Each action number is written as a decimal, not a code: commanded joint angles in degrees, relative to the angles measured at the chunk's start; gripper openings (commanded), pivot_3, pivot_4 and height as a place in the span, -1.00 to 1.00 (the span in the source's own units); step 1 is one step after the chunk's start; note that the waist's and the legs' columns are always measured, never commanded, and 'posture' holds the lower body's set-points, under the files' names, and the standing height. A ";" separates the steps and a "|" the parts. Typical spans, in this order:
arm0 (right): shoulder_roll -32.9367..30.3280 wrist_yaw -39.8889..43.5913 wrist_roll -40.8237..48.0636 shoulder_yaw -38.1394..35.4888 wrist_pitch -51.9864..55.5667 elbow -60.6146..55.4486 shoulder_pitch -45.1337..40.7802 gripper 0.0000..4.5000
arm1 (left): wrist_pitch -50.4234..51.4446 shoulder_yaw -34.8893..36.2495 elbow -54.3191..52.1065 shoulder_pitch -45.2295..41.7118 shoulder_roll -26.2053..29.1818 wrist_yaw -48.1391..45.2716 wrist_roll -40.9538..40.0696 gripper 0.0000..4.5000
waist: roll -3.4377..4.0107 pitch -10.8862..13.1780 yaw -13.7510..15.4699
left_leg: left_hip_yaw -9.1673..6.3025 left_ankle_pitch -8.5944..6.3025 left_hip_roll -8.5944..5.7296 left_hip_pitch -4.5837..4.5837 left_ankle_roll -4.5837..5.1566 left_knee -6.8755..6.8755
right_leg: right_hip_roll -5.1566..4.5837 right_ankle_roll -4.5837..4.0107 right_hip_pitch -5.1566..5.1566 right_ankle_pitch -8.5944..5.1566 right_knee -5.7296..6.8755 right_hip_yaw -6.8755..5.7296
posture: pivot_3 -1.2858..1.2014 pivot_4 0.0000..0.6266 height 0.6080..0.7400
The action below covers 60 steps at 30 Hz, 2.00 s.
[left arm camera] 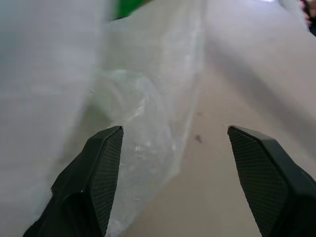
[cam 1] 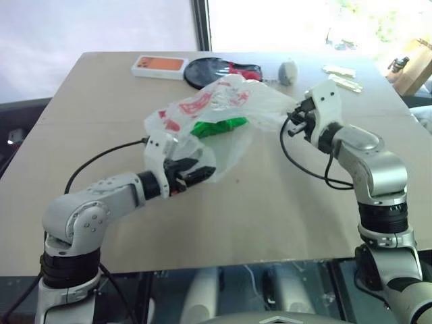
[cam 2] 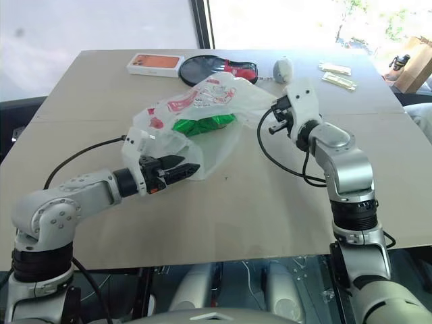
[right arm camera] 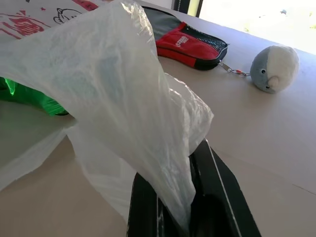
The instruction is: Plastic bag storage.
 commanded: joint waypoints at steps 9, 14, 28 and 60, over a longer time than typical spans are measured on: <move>2.12 -1.93 1.79 1.75 1.45 -5.83 0.10 -1.00 | -6.45 -14.49 4.00 -7.18 -6.61 8.84 18.08 0.55 | -0.04 -0.02 0.31 | 0.09 0.00 -0.04 0.00 0.01 0.04 | -0.03 0.01 0.01 0.01 0.00 0.07 | 0.03 -0.52 1.00; 2.72 -2.55 2.01 2.47 2.09 -6.78 0.43 -1.00 | -7.06 -14.70 7.02 -8.01 -10.25 8.69 20.40 0.32 | -0.04 -0.02 0.11 | 0.09 -0.01 -0.01 -0.01 0.01 0.00 | 0.00 0.01 -0.03 0.01 0.00 0.08 | 0.03 -0.52 1.00; 4.45 -2.35 9.76 -6.65 4.04 -2.75 -5.46 -1.00 | 1.64 17.82 7.96 -2.77 -4.09 -1.59 -44.36 -0.99 | -0.05 0.01 -0.18 | 0.10 -0.01 0.07 -0.02 0.02 0.03 | -0.05 0.00 -0.04 0.01 0.01 0.08 | 0.03 -0.52 1.00; -10.33 -21.77 47.60 -33.26 15.12 -4.13 -30.83 -1.00 | -7.86 14.57 38.55 -49.03 -1.05 -0.77 -34.99 -0.99 | 0.07 0.39 -1.91 | 0.39 0.10 -0.01 -1.12 -0.15 -0.40 | -0.20 -0.03 -1.17 0.05 -0.03 0.22 | 0.03 -0.52 1.00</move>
